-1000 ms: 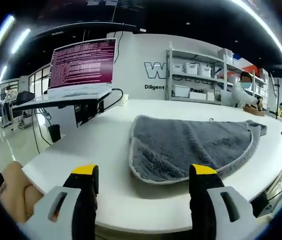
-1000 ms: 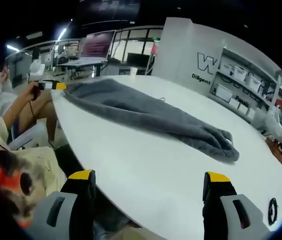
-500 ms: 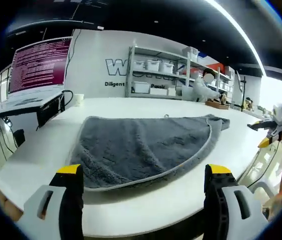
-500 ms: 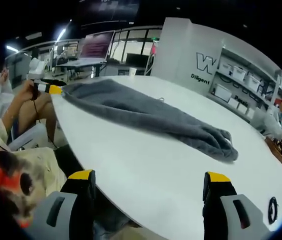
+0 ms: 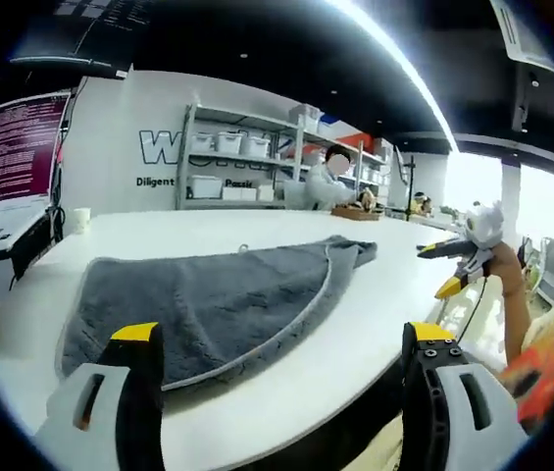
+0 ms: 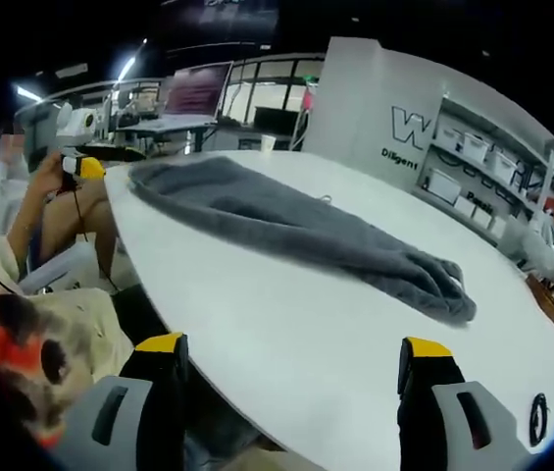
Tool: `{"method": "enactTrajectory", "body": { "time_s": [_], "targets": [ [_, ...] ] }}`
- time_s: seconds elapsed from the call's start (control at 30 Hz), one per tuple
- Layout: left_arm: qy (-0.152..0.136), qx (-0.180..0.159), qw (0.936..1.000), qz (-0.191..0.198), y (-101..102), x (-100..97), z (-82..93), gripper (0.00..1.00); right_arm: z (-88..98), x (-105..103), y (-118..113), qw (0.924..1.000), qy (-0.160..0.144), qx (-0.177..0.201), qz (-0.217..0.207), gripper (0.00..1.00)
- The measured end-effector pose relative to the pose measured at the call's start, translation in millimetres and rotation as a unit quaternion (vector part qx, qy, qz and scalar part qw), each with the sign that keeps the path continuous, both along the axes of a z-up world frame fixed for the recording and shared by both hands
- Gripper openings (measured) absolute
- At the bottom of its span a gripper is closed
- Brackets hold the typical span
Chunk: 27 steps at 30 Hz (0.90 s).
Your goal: Open the folded towel by lifting each exposed corner and separating the folded layers until the towel lies flat within the target outline without major curled edges
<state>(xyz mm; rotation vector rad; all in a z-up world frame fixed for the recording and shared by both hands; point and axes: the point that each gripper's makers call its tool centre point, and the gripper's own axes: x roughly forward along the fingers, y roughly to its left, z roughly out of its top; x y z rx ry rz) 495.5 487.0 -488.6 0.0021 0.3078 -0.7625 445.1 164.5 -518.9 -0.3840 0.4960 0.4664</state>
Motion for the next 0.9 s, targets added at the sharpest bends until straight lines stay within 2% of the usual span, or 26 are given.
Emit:
{"method": "enactTrajectory", "body": {
  "time_s": [0.07, 0.13, 0.23, 0.33, 0.37, 0.4, 0.43, 0.63, 0.7, 0.8, 0.83, 0.87, 0.9],
  "targets": [
    [-0.002, 0.011, 0.9999, 0.0, 1.8, 0.7, -2.4, 1.0, 2.6, -1.1, 3.2, 1.0, -0.005, -0.001, 0.007, 0.87],
    [0.005, 0.017, 0.9998, -0.001, 5.3, 0.1, -4.9, 0.98, 13.1, -1.1, 11.4, 0.9993, -0.025, 0.003, 0.026, 0.84],
    [0.013, 0.013, 0.9998, -0.012, 6.8, -4.9, -2.6, 0.89, 22.9, 3.1, 16.1, 0.9982, -0.047, 0.014, 0.033, 0.76],
    [0.009, 0.021, 0.9997, -0.013, 7.4, -8.1, 0.9, 0.92, 26.0, 8.3, 18.9, 0.9977, -0.054, 0.023, 0.034, 0.71],
    [0.004, 0.033, 0.9994, -0.008, 9.9, -7.6, 0.9, 0.93, 26.6, 10.4, 21.2, 0.9975, -0.056, 0.024, 0.038, 0.71],
    [0.0, 0.055, 0.9985, -0.004, 12.7, -8.6, -0.3, 0.94, 31.1, 16.0, 25.9, 0.9961, -0.07, 0.028, 0.047, 0.71],
    [0.001, 0.061, 0.9981, -0.007, 12.1, -10.4, -1.0, 0.94, 34.9, 21.6, 30.0, 0.9947, -0.081, 0.036, 0.052, 0.7],
    [-0.005, 0.077, 0.9968, -0.022, 4.7, -22.0, 3.8, 0.96, 45.0, 49.0, 40.6, 0.9914, -0.097, 0.061, 0.064, 0.58],
    [-0.001, 0.074, 0.9968, -0.031, 4.2, -25.3, 4.4, 0.96, 45.8, 64.4, 43.8, 0.9915, -0.084, 0.076, 0.065, 0.48],
    [0.004, 0.066, 0.9974, -0.029, 6.0, -25.1, 4.9, 0.96, 46.9, 83.2, 42.6, 0.9934, -0.073, 0.073, 0.051, 0.37],
    [-0.002, 0.092, 0.9957, -0.015, 14.1, -21.7, 1.6, 0.97, 43.6, 89.7, 36.6, 0.9958, -0.063, 0.056, 0.035, 0.36],
    [-0.001, 0.098, 0.9951, -0.013, 15.7, -21.4, 0.5, 0.97, 42.8, 92.4, 35.2, 0.9964, -0.059, 0.053, 0.031, 0.36],
    [0.003, 0.104, 0.9945, -0.01, 17.7, -21.6, -1.4, 0.97, 36.4, 104.1, 29.2, 0.9982, -0.054, 0.023, 0.013, 0.35]
  ]
}}
